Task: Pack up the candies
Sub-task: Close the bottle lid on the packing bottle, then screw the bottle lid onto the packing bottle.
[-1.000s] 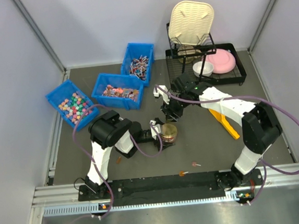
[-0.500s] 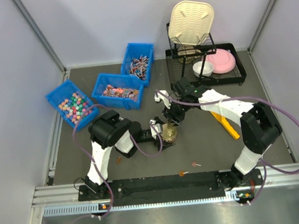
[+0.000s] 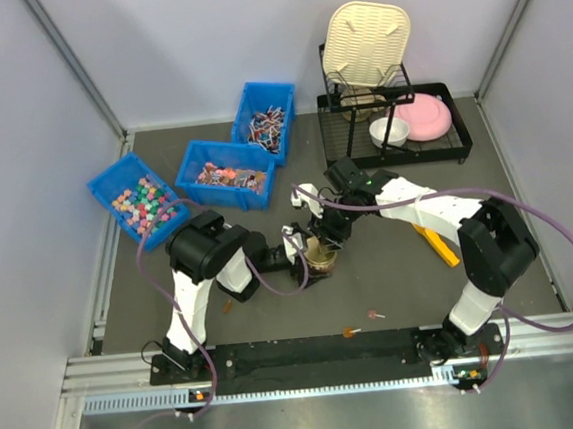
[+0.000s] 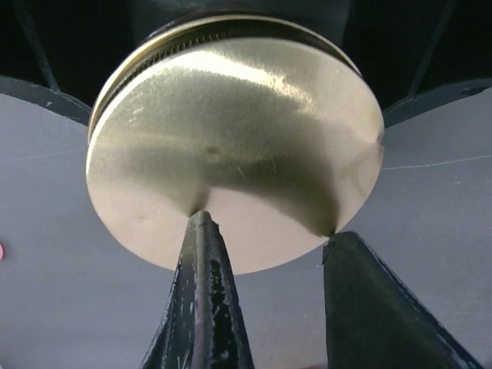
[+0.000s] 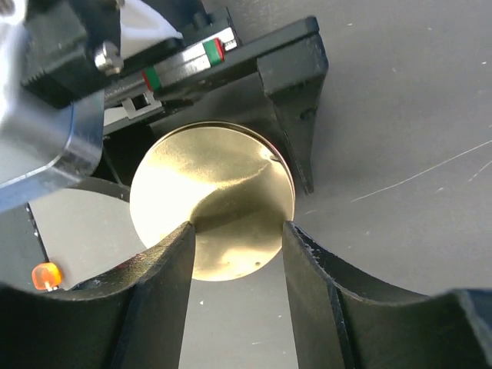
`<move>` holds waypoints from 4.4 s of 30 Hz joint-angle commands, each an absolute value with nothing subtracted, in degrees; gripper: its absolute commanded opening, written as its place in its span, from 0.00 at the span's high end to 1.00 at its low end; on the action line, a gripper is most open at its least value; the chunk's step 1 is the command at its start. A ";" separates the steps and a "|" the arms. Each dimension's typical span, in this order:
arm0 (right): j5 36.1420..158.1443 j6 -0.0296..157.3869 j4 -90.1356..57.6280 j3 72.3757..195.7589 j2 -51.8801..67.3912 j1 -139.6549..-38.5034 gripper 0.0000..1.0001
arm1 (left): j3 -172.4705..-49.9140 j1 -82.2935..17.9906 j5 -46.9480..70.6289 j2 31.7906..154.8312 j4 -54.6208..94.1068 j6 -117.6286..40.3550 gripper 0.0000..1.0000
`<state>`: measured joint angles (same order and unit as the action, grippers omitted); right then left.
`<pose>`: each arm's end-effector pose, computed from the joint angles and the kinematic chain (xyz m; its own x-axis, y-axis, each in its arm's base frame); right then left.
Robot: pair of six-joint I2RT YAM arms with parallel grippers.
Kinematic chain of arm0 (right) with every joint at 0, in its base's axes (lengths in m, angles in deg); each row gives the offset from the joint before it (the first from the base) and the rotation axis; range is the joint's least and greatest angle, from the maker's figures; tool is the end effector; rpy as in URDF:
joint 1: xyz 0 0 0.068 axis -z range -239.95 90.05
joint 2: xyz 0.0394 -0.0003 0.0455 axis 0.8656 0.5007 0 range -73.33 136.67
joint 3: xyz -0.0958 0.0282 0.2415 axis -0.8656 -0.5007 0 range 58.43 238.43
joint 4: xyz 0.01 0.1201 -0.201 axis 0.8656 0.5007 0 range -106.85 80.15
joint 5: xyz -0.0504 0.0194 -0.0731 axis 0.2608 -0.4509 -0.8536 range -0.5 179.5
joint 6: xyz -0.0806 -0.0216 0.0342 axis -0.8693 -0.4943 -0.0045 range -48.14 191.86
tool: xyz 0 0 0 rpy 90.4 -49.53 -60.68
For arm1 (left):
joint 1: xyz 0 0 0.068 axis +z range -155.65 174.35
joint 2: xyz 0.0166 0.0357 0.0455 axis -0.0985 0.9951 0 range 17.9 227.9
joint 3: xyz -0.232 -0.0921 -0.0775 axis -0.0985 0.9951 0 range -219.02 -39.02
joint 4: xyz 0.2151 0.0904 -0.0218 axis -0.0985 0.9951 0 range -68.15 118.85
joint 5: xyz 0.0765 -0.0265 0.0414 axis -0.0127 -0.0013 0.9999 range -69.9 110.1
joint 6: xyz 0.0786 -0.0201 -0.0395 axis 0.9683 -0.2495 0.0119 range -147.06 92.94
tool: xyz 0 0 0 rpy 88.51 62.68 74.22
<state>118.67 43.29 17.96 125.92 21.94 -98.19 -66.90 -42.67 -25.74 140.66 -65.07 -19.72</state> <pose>0.2337 0.2342 0.1890 -0.2696 -0.7441 -0.6112 -0.9629 0.2177 0.1597 0.2261 -0.2430 0.0873 0.0164 0.0991 -0.9949 0.9928 0.1167 0.0280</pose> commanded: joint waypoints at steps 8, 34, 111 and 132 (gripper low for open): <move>117.54 42.68 17.34 124.00 22.21 -100.38 0.53 | -63.37 -40.46 -22.35 140.51 -75.45 -17.22 0.01; 115.43 42.77 16.20 124.87 21.51 -100.29 0.53 | -61.87 -39.84 -25.08 139.98 -75.45 -13.26 0.21; 120.00 43.30 19.98 127.08 22.39 -97.92 0.58 | -63.98 -37.65 -27.80 140.07 -75.45 -17.92 0.31; 120.53 42.42 25.07 123.12 18.08 -97.83 0.84 | -64.16 -37.56 -27.53 140.25 -75.45 -18.09 0.31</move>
